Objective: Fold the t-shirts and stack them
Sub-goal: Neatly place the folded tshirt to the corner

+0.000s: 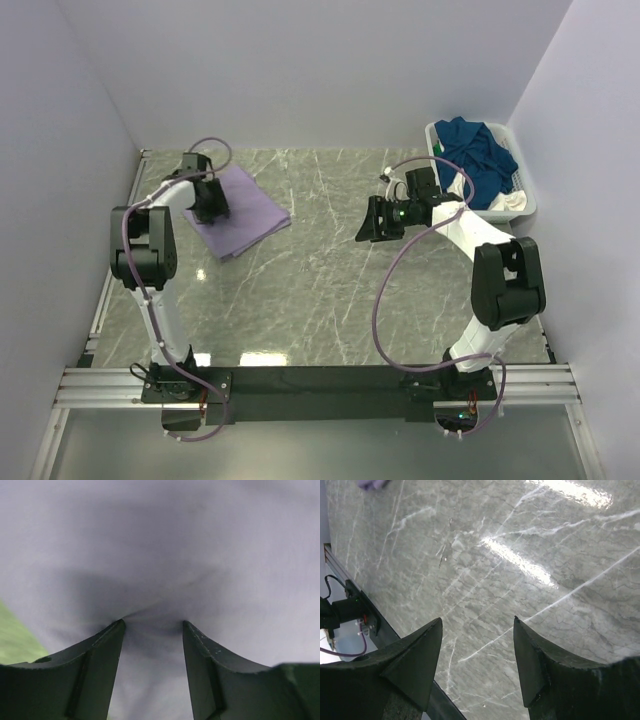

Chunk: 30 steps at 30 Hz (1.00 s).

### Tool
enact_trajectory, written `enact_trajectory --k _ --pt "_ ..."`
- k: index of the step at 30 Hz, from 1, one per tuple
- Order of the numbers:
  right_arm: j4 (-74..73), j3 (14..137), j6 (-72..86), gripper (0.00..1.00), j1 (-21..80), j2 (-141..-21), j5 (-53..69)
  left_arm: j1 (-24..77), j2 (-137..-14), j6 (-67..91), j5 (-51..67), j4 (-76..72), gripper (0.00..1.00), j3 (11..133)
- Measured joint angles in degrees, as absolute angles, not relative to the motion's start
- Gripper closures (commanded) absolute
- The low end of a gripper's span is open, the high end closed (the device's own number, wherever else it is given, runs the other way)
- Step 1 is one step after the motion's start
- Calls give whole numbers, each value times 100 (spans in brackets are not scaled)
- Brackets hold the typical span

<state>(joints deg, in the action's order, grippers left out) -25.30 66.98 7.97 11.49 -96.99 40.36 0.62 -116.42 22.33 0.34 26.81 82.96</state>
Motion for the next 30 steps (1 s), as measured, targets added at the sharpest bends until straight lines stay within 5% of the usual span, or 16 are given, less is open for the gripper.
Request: enact_trajectory --k 16,24,30 --pt "-2768 6914 694 34 1046 -9985 4145 -589 -11493 2112 1743 2897 41 8073" --pt "-2926 7052 602 34 1044 -10044 4139 572 -11343 2143 2849 3179 37 7754" --pt "-3035 7120 495 34 1044 -10044 4141 1518 -10798 1500 1538 3227 34 7837"
